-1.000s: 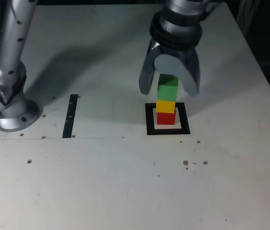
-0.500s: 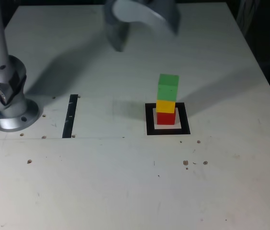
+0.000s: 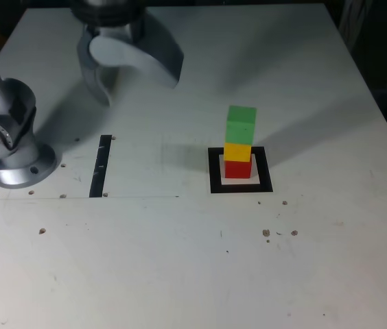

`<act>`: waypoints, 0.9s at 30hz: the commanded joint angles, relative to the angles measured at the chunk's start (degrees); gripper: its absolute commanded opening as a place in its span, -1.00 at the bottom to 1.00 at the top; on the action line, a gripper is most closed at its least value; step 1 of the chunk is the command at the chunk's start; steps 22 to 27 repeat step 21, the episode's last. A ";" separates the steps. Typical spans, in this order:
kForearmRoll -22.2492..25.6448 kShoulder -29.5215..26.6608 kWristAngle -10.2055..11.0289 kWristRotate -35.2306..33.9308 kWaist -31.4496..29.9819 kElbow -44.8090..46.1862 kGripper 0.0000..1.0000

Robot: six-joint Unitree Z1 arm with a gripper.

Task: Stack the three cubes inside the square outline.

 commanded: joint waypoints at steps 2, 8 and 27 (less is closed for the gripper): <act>-5.66 -0.61 -2.24 -0.46 0.35 14.91 0.98; -11.64 -0.20 -5.13 -0.84 0.34 21.95 0.98; -14.99 0.84 -5.92 -0.84 0.33 26.02 0.98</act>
